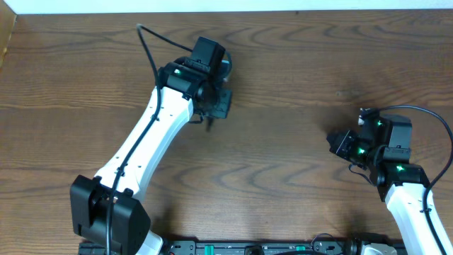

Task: Untangle cables

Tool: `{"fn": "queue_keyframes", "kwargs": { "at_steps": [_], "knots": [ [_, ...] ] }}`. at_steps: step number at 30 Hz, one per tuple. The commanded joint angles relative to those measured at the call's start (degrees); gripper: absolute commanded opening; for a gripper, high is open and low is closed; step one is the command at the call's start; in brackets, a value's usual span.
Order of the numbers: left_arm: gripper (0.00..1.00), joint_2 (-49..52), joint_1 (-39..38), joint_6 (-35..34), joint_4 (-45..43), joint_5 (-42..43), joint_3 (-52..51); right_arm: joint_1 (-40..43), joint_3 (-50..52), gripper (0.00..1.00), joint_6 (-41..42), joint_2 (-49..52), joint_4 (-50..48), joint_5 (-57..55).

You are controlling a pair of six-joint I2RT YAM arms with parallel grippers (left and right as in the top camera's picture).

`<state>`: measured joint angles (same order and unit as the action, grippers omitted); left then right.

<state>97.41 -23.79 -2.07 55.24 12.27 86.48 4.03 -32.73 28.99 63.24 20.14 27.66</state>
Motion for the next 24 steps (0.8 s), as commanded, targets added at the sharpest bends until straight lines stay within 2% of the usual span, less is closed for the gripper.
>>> {"fn": "queue_keyframes", "kwargs": {
  "at_steps": [1, 2, 5, 7, 10, 16, 21, 24],
  "knots": [
    [0.11, -0.1, 0.0, 10.6, -0.6, 17.7, 0.1, -0.2, 0.4, 0.15, -2.5, -0.4, -2.9, 8.7],
    [0.11, -0.1, 0.0, 11.6, -0.8, 20.8, 0.4, -0.3, 0.4, 0.25, -2.5, -0.4, -4.2, 10.7],
    [0.11, -0.1, 0.0, 13.0, -1.2, 27.3, 1.3, -0.4, 0.4, 0.46, -2.5, -0.4, -7.6, 16.5],
    [0.1, -0.2, 0.0, 14.2, -2.0, 33.0, 1.7, -0.4, 0.4, 0.53, -2.5, -0.3, -9.3, 19.3],
    [0.11, -0.2, 0.0, 15.4, -4.1, 42.5, 1.7, -0.4, 0.4, 0.57, -1.8, -0.3, -10.4, 20.6],
    [0.11, -0.2, 0.0, 15.3, -5.9, 50.3, 1.7, -0.5, 0.4, 0.58, -1.8, 1.2, -10.3, 20.1],
    [0.1, -0.2, 0.0, 15.1, -6.5, 50.7, 1.7, -2.7, 0.4, 0.55, 1.8, 6.4, -5.6, 12.2],
    [0.1, -0.2, 0.0, 14.7, -6.5, 48.2, 1.7, -3.5, 0.4, 0.54, 2.3, 9.4, -2.6, 8.0]
  ]
}}
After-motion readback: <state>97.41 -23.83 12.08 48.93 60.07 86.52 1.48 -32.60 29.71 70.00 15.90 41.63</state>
